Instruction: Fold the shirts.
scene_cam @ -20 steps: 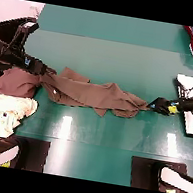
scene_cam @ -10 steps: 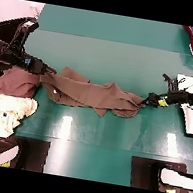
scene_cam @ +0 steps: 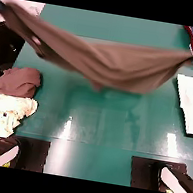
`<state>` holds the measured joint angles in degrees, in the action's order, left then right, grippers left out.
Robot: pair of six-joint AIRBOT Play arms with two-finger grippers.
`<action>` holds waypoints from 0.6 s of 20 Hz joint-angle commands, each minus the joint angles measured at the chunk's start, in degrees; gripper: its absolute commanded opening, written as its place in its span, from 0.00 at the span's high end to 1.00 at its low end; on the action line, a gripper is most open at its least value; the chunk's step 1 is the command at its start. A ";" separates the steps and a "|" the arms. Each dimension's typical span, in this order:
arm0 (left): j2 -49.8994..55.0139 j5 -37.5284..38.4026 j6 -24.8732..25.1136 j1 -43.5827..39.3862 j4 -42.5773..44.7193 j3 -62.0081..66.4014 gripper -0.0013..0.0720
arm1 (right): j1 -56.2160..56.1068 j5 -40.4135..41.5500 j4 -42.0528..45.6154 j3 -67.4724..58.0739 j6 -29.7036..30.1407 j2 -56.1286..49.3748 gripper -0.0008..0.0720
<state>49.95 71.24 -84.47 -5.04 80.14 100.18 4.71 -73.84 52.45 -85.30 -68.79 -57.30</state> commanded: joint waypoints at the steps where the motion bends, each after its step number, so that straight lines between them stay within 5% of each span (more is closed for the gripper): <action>1: -1.40 1.18 -1.64 0.02 0.22 17.25 0.95 | 4.61 -2.40 0.13 -12.50 -2.32 9.51 0.97; 7: -1.40 -0.92 -3.23 0.02 -1.70 25.16 0.95 | 18.88 -10.12 0.04 -27.28 -4.96 11.21 0.97; 12: -0.92 1.70 -2.67 0.02 -1.68 7.74 0.95 | 15.04 -14.49 0.24 -30.84 -9.46 0.35 0.97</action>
<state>48.69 71.53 -87.42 -5.04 78.59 116.14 21.30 -84.86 52.36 -114.56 -75.24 -52.14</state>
